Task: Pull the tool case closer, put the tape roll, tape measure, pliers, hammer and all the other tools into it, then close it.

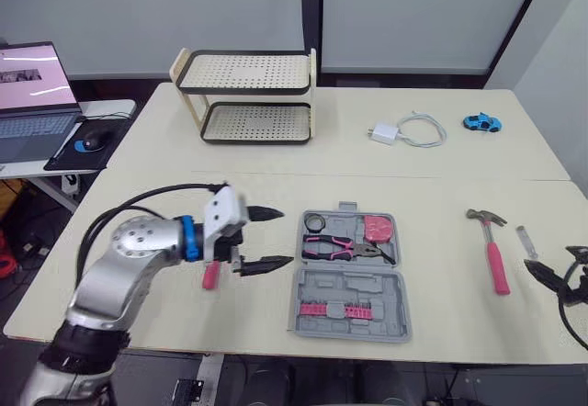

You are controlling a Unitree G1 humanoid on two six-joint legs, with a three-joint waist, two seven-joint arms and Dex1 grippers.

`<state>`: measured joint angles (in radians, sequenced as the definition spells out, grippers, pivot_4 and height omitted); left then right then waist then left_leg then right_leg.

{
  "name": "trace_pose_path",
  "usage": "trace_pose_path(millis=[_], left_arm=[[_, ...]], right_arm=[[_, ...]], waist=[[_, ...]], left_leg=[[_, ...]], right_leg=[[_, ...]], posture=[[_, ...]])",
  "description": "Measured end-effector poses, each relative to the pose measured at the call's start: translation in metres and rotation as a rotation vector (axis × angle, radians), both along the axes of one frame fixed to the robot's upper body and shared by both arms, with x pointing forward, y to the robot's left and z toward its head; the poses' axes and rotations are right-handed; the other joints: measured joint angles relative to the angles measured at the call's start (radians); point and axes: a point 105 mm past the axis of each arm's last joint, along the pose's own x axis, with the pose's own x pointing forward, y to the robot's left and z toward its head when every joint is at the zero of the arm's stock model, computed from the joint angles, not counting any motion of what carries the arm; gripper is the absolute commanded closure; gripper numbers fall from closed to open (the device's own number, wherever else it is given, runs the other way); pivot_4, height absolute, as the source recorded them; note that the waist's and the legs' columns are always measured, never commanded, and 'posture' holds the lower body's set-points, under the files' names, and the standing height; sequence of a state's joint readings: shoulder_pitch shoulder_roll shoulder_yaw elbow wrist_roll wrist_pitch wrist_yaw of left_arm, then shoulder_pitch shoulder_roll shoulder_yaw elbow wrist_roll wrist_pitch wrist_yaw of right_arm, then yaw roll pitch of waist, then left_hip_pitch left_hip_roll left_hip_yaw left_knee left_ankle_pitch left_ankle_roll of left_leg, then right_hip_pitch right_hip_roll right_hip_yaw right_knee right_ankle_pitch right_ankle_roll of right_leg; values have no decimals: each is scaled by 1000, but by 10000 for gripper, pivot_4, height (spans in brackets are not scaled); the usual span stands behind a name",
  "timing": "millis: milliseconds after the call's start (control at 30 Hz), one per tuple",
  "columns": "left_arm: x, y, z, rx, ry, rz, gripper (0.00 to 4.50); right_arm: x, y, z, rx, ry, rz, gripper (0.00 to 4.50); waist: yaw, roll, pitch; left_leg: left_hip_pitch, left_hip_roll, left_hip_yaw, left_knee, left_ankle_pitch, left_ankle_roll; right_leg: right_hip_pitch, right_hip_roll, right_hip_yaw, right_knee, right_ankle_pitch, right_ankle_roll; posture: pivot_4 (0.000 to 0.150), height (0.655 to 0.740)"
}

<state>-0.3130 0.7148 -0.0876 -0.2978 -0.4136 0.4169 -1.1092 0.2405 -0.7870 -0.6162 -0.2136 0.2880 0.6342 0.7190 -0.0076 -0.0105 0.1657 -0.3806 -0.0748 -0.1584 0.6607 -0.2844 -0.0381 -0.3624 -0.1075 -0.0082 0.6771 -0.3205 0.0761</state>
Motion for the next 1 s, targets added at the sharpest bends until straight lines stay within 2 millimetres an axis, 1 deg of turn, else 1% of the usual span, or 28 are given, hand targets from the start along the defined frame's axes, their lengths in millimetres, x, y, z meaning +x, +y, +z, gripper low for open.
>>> trace_pose_path(millis=[67, 233, 433, 633, 833, 1000], left_arm=[[2, -12, 1, -2, -3, -24, 316], [4, -46, 1, -17, -6, -78, 316], [3, -75, 5, -52, 4, -117, 316], [0, -86, 5, -56, 16, -139, 316], [-5, -90, 3, -43, 34, -166, 316], [-11, -96, 5, -67, 55, -205, 316]], right_arm=[[7, -1, -6, -16, 8, -19, 84], [29, -14, -17, -37, 20, -126, 84], [45, -27, -27, -32, 51, -222, 84], [49, -35, -45, 6, 117, -265, 84], [54, -44, -48, 25, 129, -279, 84], [55, -48, -56, 47, 152, -291, 84]], waist=[[0, 0, 0], [-2, 0, 0], [-2, 0, 0], [-4, 0, 0], [-16, 0, 0], [-19, 0, 0]], left_leg=[[0, 0, 1, 1, 0, 0], [0, 0, 2, 1, 2, -3], [0, 0, 4, 2, 2, -4], [0, 0, 7, 2, 2, -4], [0, 0, 9, 2, 3, -4], [0, 0, 9, 2, 3, -4]], right_leg=[[0, 0, 1, 0, 0, 0], [0, 0, 1, 0, 0, 0], [0, 0, 1, 1, 0, 0], [0, 0, 2, 1, 0, 0], [0, 0, 2, 1, 0, 0], [0, 0, 2, 1, 0, 0]], posture=[[1500, 7400], [1500, 7400], [1500, 7400], [1500, 7400], [1500, 7400], [1500, 7400]])
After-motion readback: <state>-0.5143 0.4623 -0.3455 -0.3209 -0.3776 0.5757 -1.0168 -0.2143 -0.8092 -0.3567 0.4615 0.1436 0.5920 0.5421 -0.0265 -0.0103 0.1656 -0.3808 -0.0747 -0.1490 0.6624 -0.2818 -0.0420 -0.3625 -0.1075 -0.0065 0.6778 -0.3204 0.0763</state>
